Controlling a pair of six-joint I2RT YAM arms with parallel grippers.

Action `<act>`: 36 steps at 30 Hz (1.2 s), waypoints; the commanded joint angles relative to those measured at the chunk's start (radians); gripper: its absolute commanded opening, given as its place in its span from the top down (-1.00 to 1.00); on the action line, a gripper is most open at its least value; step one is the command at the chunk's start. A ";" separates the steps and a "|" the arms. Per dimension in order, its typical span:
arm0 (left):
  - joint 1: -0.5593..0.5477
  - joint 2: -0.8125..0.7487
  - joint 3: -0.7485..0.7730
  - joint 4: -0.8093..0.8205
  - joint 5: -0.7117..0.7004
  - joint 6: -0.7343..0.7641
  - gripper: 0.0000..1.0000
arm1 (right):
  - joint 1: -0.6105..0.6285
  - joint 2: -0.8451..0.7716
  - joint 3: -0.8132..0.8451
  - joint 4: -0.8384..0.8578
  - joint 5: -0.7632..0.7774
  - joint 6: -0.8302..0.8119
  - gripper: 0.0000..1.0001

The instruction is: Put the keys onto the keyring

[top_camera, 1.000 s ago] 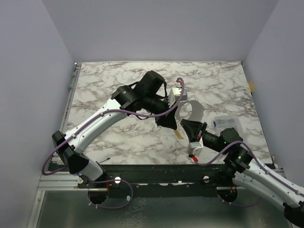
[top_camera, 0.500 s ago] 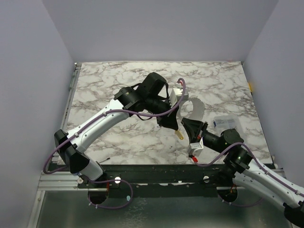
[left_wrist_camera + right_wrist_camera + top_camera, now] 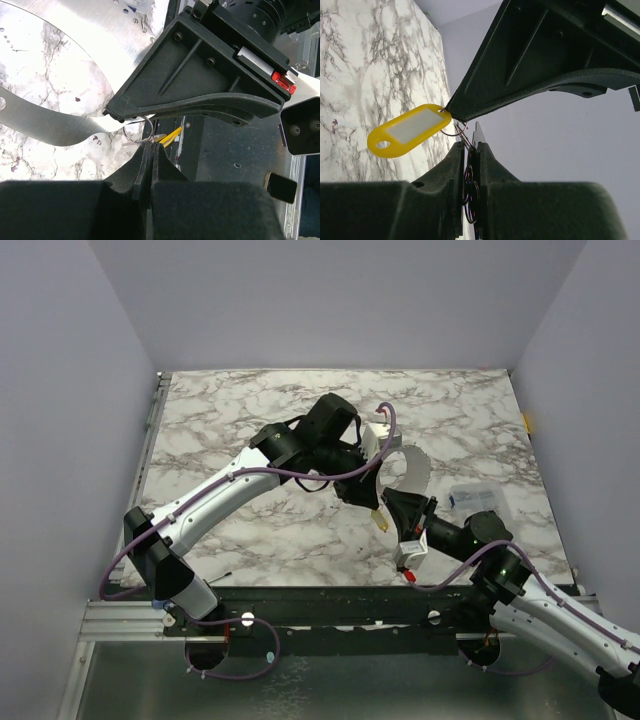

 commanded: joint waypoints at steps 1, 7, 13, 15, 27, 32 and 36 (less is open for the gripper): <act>-0.004 -0.009 0.009 0.015 -0.036 -0.021 1.00 | 0.011 -0.006 0.006 0.032 0.009 -0.027 0.99; -0.004 -0.015 0.021 0.016 -0.024 -0.033 1.00 | 0.012 -0.002 0.006 0.032 0.010 -0.036 0.99; -0.004 -0.015 0.040 0.012 -0.026 -0.043 1.00 | 0.014 -0.001 0.004 0.026 0.016 -0.049 0.99; -0.002 -0.013 0.044 0.009 -0.025 -0.046 1.00 | 0.015 -0.001 0.002 0.025 0.017 -0.049 0.99; -0.003 -0.018 0.069 -0.007 -0.035 -0.047 1.00 | 0.021 0.004 -0.002 0.029 0.023 -0.052 0.99; -0.003 -0.007 0.061 -0.034 -0.051 -0.045 1.00 | 0.021 0.003 -0.004 0.029 0.028 -0.054 0.99; -0.001 -0.003 0.055 -0.035 -0.053 -0.057 1.00 | 0.023 -0.001 -0.008 0.029 0.032 -0.060 0.99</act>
